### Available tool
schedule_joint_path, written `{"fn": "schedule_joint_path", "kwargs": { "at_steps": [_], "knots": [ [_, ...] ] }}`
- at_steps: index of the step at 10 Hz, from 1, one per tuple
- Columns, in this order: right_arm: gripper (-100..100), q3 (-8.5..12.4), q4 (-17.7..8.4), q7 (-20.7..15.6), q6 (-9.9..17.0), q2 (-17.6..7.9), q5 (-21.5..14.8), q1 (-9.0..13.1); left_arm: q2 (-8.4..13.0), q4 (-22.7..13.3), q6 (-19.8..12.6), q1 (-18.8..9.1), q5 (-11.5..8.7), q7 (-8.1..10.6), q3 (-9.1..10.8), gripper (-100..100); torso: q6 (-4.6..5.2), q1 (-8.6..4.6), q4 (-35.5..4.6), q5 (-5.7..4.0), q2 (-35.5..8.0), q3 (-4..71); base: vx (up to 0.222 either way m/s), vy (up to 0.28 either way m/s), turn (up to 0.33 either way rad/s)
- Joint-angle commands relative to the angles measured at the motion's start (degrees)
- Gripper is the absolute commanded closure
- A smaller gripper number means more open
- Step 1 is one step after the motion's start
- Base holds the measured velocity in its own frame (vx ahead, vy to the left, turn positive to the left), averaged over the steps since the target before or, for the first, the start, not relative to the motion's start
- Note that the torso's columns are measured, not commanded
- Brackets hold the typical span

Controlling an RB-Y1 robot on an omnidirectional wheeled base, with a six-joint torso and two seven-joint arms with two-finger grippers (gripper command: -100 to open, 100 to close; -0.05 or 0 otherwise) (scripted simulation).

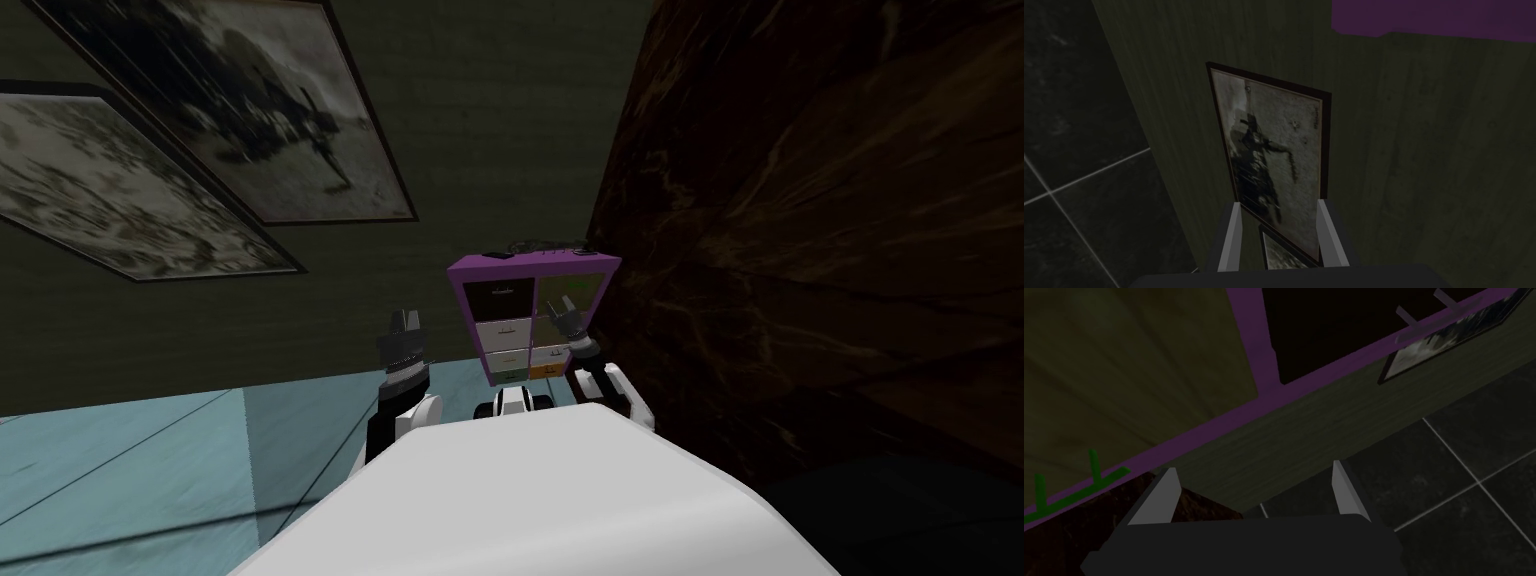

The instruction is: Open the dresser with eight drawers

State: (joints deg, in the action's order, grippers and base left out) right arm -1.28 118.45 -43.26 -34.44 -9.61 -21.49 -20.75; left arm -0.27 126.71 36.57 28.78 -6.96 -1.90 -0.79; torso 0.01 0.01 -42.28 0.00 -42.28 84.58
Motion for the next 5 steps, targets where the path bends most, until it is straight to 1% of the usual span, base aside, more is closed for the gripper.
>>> {"fn": "schedule_joint_path", "kwargs": {
  "at_steps": [1,2,3,4,5],
  "knots": [
    [-100,0.1,-1.0,-3.9,0.2,-0.2,-1.1,0.6,0.0,0.0,0.0,0.0,0.0,0.00,0.00,0,-0.02,-0.05,0.0,-0.01,0.0,0.0,-0.012,0.035,0.009],
    [-100,0.0,-2.4,-5.8,0.5,-0.6,-3.4,1.2,0.0,0.0,0.0,0.0,0.0,0.00,0.00,0,-0.02,-0.15,0.0,-0.04,0.1,0.0,-0.022,0.042,-0.086],
    [-100,0.0,-2.4,-7.4,0.5,-0.6,-3.4,1.2,0.0,0.0,0.0,0.0,0.0,0.00,0.01,0,0.00,-0.08,0.0,-0.03,0.0,0.0,-0.027,0.057,-0.089],
    [-100,0.0,-2.4,-7.9,0.5,-0.6,-3.4,1.2,0.0,0.0,0.0,0.0,0.0,0.00,0.00,0,-0.01,0.01,0.0,0.01,0.0,0.0,-0.014,0.033,-0.005],
    [-100,0.0,-3.9,-10.1,0.8,-0.9,-5.7,1.8,0.0,0.0,0.0,0.0,0.0,0.00,0.00,0,-0.02,-0.03,0.0,0.00,0.0,0.0,-0.023,0.058,-0.093]
  ]
}}
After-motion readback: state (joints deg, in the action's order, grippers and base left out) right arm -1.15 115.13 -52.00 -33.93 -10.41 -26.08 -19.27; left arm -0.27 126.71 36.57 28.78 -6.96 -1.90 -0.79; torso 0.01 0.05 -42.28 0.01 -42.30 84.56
